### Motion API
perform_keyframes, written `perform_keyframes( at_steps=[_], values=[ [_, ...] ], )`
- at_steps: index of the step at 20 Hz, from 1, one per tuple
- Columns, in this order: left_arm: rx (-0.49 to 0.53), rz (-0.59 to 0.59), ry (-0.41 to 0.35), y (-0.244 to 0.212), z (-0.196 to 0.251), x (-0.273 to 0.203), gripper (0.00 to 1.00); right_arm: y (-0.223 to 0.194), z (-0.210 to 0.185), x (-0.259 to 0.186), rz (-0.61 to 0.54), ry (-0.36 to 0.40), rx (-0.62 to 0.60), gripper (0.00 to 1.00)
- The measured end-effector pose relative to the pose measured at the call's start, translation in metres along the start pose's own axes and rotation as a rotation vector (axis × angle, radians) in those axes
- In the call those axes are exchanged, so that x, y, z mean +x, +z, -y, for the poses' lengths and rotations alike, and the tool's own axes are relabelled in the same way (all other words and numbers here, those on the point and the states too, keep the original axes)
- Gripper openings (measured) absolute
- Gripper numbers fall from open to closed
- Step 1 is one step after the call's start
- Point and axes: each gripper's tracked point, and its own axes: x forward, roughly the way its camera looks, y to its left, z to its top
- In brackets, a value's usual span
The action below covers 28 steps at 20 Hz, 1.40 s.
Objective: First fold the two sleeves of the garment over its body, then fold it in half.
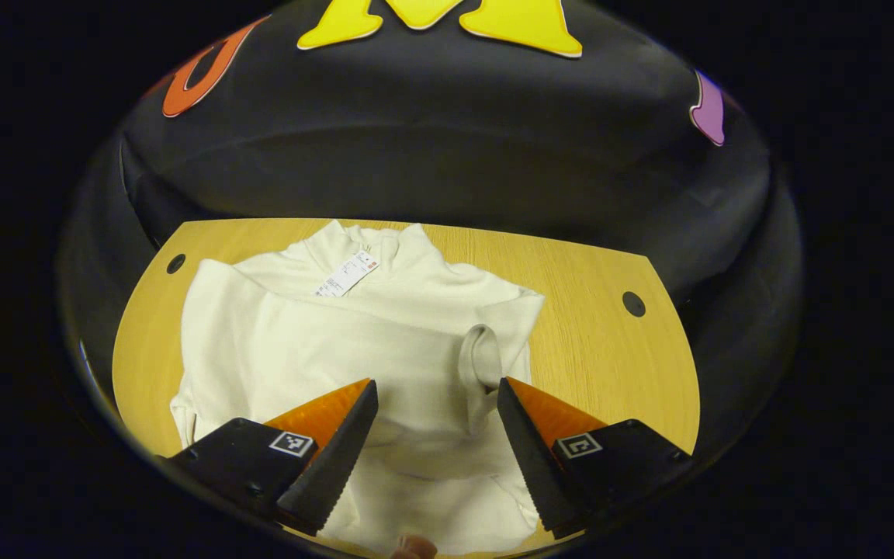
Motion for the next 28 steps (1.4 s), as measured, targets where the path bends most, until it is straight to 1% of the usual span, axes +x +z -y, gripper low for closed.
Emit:
perform_keyframes(
  at_steps=[3,4,5,6,8,12,13,14,15,17,19,22,23,25,28],
  values=[
    [0.034,0.093,0.017,0.023,-0.001,-0.055,0.99,0.012,0.0,-0.003,0.03,0.014,-0.013,0.98],
    [0.046,0.131,0.012,0.031,-0.005,-0.078,0.98,0.016,-0.003,-0.003,0.039,0.018,-0.02,0.98],
    [0.06,0.167,0.009,0.038,-0.009,-0.098,1.0,0.019,-0.006,-0.002,0.046,0.018,-0.026,0.98],
    [0.079,0.206,0.009,0.045,-0.018,-0.112,0.98,0.022,-0.01,-0.002,0.052,0.02,-0.028,0.98],
    [0.101,0.261,0.025,0.048,-0.038,-0.145,0.99,0.028,-0.02,-0.001,0.058,0.018,-0.031,0.98],
    [0.08,0.377,0.003,0.049,-0.07,-0.204,0.99,0.038,-0.05,0.0,0.078,0.045,-0.009,0.98],
    [0.069,0.419,0.001,0.051,-0.079,-0.221,0.99,0.039,-0.057,0.001,0.085,0.052,-0.008,0.96],
    [0.056,0.471,-0.01,0.055,-0.089,-0.24,0.99,0.039,-0.064,0.001,0.09,0.057,-0.009,0.98],
    [0.046,0.517,-0.018,0.057,-0.099,-0.255,0.98,0.038,-0.07,0.002,0.091,0.059,-0.016,0.98],
    [0.039,0.558,0.02,0.055,-0.131,-0.275,0.98,0.034,-0.082,0.005,0.083,0.067,-0.041,0.98],
    [0.025,0.565,0.048,0.049,-0.16,-0.281,0.98,0.03,-0.089,0.007,0.073,0.061,-0.056,0.98],
    [-0.011,0.532,0.075,0.026,-0.19,-0.283,0.98,0.019,-0.101,0.011,0.042,0.052,-0.056,0.98],
    [-0.019,0.521,0.086,0.02,-0.201,-0.279,0.98,0.014,-0.107,0.014,0.032,0.062,-0.053,0.98],
    [-0.019,0.471,0.106,0.002,-0.217,-0.266,0.98,0.004,-0.113,0.021,0.003,0.065,-0.046,0.98],
    [-0.021,0.379,0.128,-0.03,-0.239,-0.243,0.98,-0.024,-0.121,0.033,-0.07,0.056,-0.065,0.98]
  ],
)
